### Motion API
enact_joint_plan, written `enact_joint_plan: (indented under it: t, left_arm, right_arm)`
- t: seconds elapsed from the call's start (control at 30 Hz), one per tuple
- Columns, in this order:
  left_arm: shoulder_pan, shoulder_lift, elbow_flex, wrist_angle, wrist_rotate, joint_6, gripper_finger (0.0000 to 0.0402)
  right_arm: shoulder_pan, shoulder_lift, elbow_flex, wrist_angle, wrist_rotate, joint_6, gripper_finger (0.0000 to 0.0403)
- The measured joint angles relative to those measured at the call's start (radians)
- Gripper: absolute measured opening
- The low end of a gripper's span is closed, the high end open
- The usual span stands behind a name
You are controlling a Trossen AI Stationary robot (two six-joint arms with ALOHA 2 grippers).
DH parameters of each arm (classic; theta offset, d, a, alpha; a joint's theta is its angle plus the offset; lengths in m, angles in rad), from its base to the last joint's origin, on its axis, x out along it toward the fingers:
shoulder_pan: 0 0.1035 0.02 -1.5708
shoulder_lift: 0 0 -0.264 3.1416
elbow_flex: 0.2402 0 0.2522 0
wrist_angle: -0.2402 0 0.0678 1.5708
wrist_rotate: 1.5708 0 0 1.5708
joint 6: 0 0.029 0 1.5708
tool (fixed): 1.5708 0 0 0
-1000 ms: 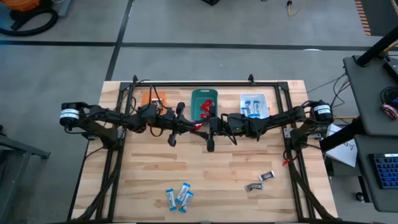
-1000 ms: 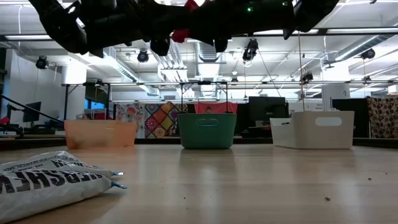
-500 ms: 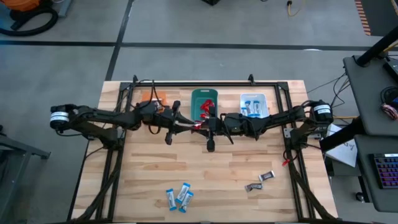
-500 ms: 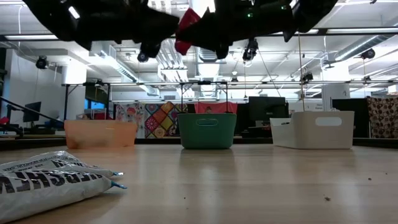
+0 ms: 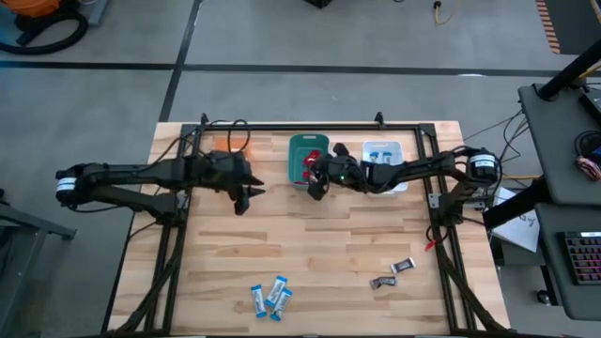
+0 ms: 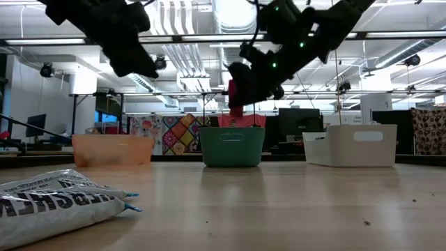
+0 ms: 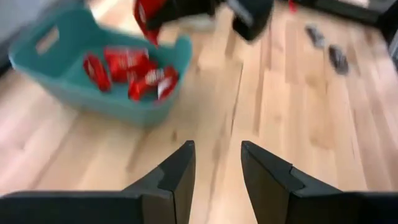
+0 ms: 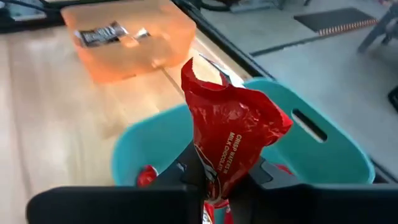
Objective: Organize candy in baskets
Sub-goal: Put the red chocolate bar into the green bin
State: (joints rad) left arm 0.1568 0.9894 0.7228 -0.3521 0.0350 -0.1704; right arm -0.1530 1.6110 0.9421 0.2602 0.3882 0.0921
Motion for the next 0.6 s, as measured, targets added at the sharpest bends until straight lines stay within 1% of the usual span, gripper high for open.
enact_joint_plan:
  t: [0.2, 0.37, 0.47, 0.6]
  left_arm:
    - [-0.040, 0.004, -0.014, -0.082, 0.000, -0.062, 0.0112]
    - [-0.118, 0.011, -0.030, -0.099, 0.001, -0.090, 0.0113]
    - [-0.177, 0.024, -0.030, -0.094, 0.003, -0.120, 0.0113]
    - [-0.261, 0.037, -0.030, -0.095, 0.003, -0.196, 0.0113]
  right_arm:
    - [-0.021, 0.048, 0.000, 0.001, -0.004, 0.021, 0.0037]
    - [-0.020, 0.058, 0.000, 0.008, -0.010, 0.021, 0.0043]
    - [-0.023, 0.059, 0.000, 0.007, -0.031, 0.033, 0.0064]
    - [-0.025, 0.059, 0.000, 0.006, -0.032, 0.054, 0.0114]
